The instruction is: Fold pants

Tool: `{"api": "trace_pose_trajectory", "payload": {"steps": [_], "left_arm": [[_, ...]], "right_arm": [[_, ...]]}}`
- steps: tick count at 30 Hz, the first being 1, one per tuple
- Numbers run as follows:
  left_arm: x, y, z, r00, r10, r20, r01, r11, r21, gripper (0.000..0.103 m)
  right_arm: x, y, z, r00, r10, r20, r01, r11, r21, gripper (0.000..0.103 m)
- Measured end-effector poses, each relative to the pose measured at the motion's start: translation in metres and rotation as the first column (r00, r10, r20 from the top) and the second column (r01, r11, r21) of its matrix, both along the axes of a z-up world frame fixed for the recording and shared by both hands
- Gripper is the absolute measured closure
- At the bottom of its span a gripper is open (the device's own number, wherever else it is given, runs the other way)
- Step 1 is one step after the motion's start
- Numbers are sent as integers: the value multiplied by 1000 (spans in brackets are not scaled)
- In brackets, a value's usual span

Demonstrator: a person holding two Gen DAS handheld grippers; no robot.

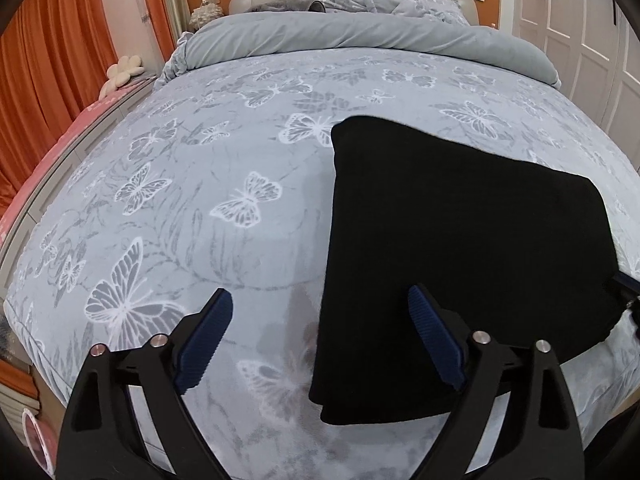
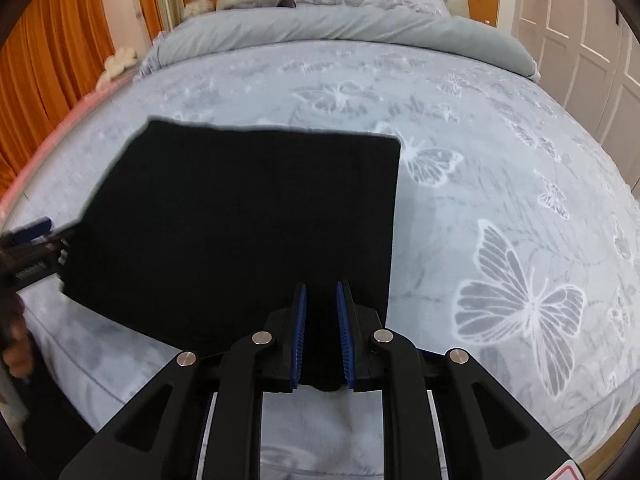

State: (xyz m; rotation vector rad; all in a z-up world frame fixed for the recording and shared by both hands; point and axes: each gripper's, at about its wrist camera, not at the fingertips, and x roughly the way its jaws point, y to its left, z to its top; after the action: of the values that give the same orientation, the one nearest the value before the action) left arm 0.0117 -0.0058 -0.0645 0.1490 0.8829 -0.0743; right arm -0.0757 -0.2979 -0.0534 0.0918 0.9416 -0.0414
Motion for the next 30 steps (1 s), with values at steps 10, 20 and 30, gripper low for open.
{"api": "trace_pose_trajectory", "payload": {"steps": [10,20,30], "left_arm": [[-30,17,9,994,-99,-35,93,984,-154,7],[-26,29,-5,996,-39,-77,29,992,-124,6],[-22,39,-2,999,9,-40,-13,995,-100,6]], "right_arm": [[-30,-56,16,985,-164,46,150,964,218,35],[-24,-40,5,996,-82,20,76,973,219,37],[-25,-28,42,990,-34,138,3,975,221,60]]}}
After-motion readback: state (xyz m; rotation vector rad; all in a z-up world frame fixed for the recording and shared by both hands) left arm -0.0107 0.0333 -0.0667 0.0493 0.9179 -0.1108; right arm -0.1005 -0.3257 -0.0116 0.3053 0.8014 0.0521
